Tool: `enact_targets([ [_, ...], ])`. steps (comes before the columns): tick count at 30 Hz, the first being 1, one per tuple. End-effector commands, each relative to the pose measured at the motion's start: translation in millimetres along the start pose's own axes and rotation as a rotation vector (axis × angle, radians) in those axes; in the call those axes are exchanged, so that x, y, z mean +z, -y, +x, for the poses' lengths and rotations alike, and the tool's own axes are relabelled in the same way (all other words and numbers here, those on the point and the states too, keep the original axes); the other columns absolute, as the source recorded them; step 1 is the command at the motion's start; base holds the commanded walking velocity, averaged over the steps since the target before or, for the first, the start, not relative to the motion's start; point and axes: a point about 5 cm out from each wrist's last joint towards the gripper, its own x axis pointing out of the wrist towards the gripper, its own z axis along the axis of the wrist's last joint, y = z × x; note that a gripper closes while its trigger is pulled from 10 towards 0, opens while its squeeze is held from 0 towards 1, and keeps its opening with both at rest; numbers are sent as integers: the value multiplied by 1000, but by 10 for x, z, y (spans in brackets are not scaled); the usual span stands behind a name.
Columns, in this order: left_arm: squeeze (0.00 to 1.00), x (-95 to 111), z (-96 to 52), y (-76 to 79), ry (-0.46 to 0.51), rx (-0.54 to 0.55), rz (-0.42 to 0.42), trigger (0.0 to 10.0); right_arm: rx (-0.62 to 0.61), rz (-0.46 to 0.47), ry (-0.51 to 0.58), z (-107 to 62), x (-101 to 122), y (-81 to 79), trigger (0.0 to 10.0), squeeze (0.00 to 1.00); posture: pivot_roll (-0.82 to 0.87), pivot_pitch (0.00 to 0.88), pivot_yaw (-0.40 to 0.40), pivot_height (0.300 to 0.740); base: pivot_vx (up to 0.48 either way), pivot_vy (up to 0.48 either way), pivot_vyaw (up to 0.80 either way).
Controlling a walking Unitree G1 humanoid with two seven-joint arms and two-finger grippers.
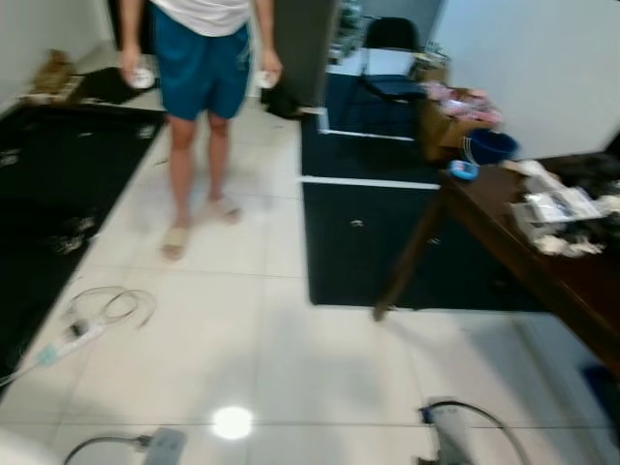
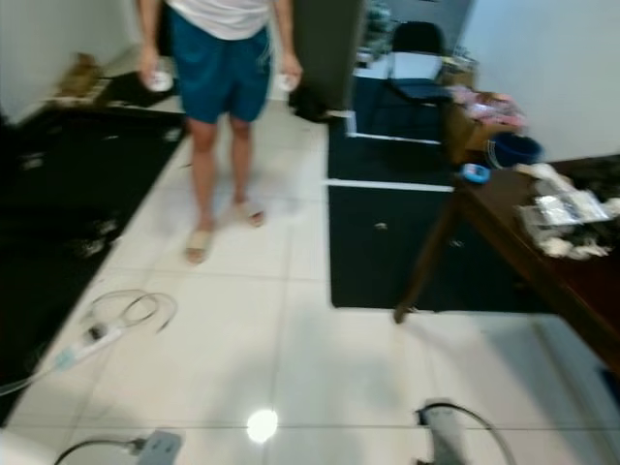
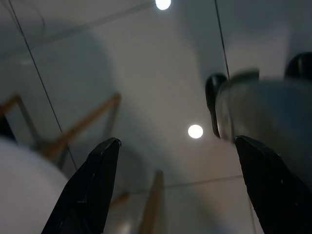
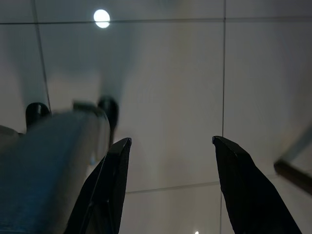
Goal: Picking trash to rubbish bin
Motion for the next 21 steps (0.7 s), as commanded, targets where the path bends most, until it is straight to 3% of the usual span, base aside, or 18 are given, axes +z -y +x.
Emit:
enact_targets([
  [1, 0, -20, 2, 76, -9, -23, 2, 10000, -34, -1, -3, -15, -6, 105, 10000, 0, 29, 68, -53, 740, 334, 0, 0],
  [14, 0, 3, 5, 95, -2, -26, 2, 10000, -31, -10, -4, -15, -4, 108, 10000, 0, 29, 69, -56, 740, 331, 0, 0],
  [21, 0, 7, 6, 106, 2, -20, -5, 10000, -32, -3, -10, -17, -9, 117, 10000, 0, 34, 67, -58, 740, 90, 0, -800],
])
